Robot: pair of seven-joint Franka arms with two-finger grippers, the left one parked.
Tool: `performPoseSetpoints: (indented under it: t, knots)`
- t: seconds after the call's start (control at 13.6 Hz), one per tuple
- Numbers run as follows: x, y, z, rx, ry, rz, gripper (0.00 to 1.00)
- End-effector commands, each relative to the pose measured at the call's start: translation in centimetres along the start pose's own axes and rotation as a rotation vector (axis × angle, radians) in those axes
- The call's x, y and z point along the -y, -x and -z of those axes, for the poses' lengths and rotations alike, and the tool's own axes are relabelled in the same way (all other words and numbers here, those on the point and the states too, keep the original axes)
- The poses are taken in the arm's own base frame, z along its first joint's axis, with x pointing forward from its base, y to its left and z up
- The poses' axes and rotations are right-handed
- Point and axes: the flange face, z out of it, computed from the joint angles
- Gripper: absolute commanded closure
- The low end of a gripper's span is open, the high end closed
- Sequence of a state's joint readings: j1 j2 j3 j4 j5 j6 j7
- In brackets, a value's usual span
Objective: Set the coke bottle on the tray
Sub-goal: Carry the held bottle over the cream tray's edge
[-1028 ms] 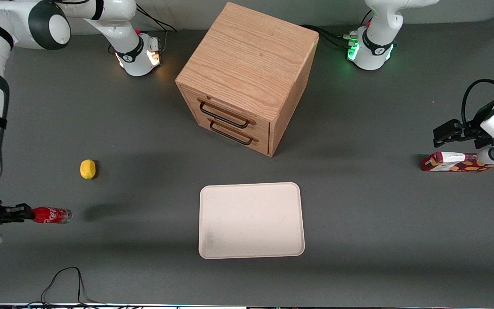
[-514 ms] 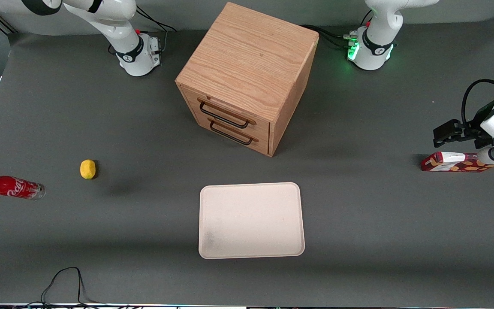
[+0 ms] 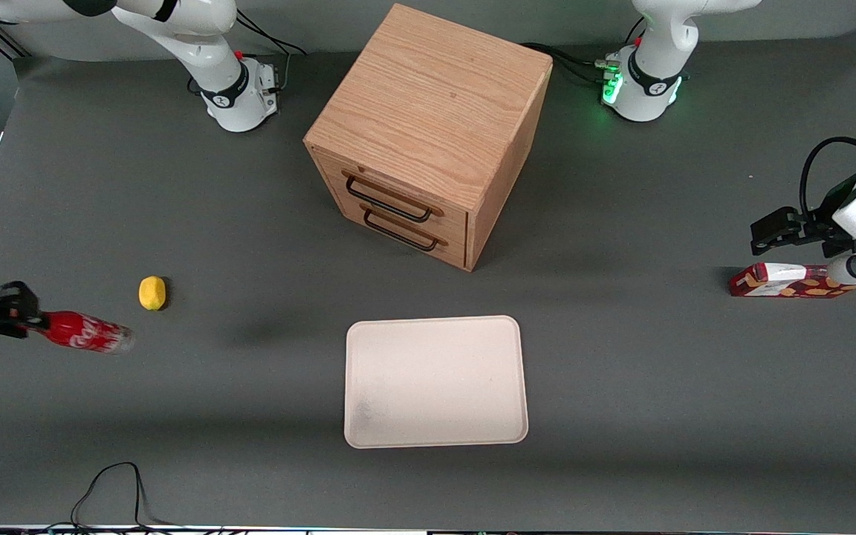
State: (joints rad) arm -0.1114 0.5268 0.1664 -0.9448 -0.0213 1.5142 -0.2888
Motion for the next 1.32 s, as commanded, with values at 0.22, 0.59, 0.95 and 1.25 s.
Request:
performPoseSetpoints:
  t: [0.22,0.59,0.95,1.25]
  knots:
    - [12.1,-7.9,-7.5,-0.121,-0.010,0.077,1.00]
    - [19.1,-11.7,-13.9,-0.226,-0.096,0.054,1.00]
    - [23.9,-12.8,-20.8,-0.189,-0.085,0.117,1.00]
    - [25.4,-13.0,-23.6,-0.183,-0.023,0.166,1.00]
